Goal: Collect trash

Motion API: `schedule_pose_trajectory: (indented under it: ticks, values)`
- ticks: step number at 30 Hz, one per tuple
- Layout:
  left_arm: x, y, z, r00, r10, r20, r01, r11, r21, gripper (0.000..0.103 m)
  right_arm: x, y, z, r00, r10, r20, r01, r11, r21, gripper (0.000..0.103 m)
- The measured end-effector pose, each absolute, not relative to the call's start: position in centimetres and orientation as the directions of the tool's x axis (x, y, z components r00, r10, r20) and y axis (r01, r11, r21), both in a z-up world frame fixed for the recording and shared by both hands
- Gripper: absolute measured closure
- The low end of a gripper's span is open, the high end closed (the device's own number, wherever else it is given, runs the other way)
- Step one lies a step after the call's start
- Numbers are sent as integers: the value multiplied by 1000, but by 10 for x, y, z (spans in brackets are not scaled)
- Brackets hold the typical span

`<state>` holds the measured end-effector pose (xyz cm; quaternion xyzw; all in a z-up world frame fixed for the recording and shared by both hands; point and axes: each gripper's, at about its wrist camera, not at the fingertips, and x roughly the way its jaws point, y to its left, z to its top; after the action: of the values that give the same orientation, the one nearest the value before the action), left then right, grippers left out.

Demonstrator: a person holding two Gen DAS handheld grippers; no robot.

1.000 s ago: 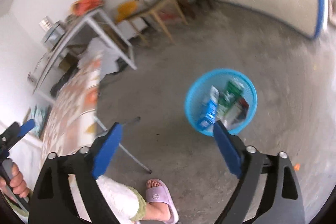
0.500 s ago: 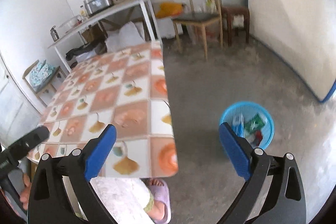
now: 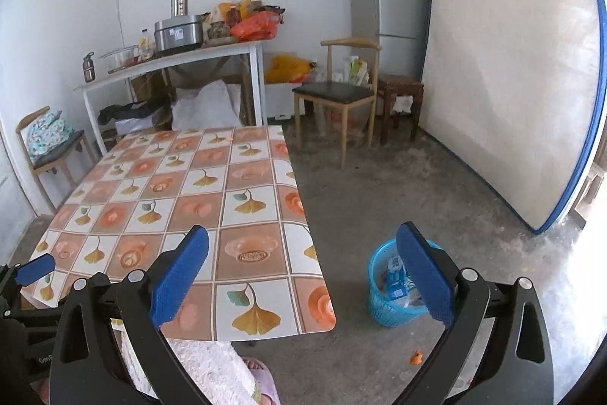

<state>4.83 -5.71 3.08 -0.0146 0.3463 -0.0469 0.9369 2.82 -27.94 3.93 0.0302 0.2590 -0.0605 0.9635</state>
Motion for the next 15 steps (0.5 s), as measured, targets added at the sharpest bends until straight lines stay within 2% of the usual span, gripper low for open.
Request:
schedule_pose_trajectory:
  ticks: [4, 9, 15]
  values:
    - [43, -55, 26, 756, -59, -651, 28, 998, -58, 9, 20, -277, 31, 839, -141, -525, 156, 988, -15, 7]
    - [40, -60, 11, 710, -102, -697, 57, 995, -87, 9, 3, -285, 12, 804, -172, -569, 194, 981, -23, 7]
    - [36, -78, 1, 671, -104, -734, 105, 993, -44, 9, -11, -300, -14, 756, -182, -628, 251, 968, 21, 7]
